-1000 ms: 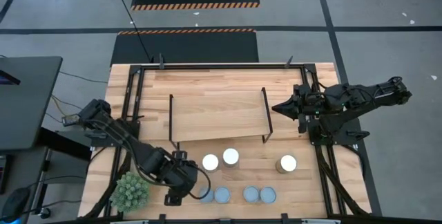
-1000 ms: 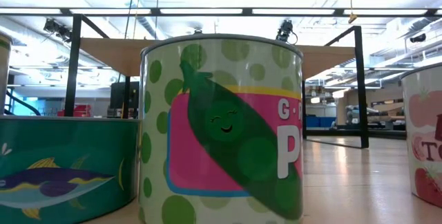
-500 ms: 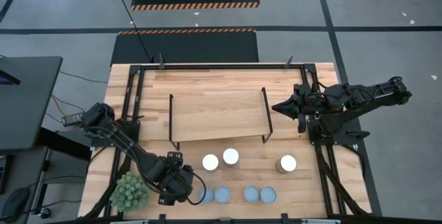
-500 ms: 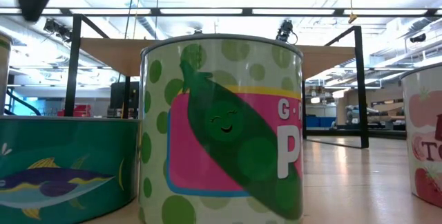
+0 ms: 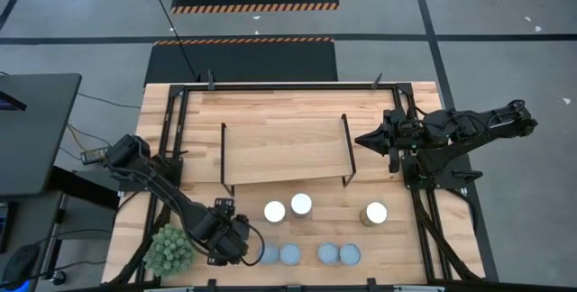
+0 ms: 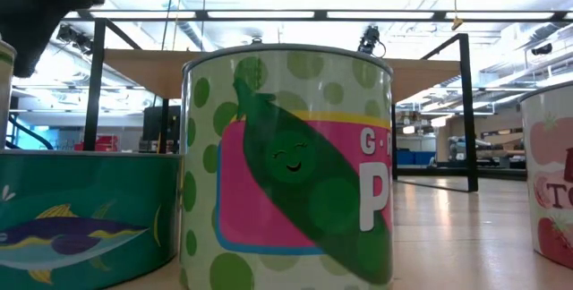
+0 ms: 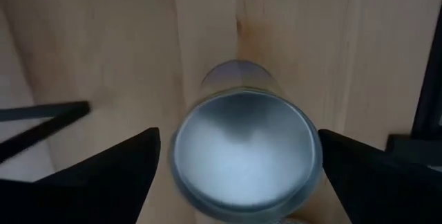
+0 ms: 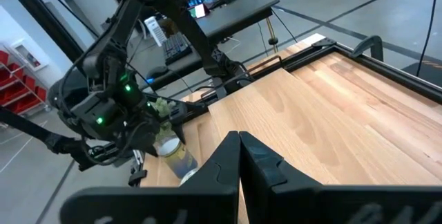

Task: Pick and place cans onto a shelf
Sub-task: Put the canned peas on the shelf

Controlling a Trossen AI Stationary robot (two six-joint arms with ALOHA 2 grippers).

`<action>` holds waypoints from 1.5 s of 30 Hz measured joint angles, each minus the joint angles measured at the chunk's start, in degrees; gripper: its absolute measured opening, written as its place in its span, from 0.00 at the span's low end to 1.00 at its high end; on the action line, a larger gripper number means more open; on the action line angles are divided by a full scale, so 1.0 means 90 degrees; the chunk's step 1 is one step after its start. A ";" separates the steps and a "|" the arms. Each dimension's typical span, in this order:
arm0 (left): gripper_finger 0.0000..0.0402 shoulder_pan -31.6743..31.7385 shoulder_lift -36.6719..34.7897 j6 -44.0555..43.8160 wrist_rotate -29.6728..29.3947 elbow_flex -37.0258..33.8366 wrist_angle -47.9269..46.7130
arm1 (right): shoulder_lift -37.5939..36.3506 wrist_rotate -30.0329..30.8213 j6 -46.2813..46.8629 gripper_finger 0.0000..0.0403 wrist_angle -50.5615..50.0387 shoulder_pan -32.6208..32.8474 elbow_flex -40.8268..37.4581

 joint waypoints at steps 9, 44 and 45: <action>0.97 0.0000 0.0000 -0.0103 0.0116 -0.0333 0.0421 | 0.0000 -0.0002 -0.0002 0.02 0.0000 0.0000 0.0000; 0.77 0.1457 -0.0340 0.1370 0.0897 0.2545 -0.1368 | -0.0002 -0.0002 -0.0026 0.02 0.0000 -0.0005 0.0000; 0.77 0.1581 -0.0340 0.1435 0.0893 0.2724 -0.1470 | 0.0000 -0.0002 -0.0026 0.02 0.0000 -0.0005 0.0000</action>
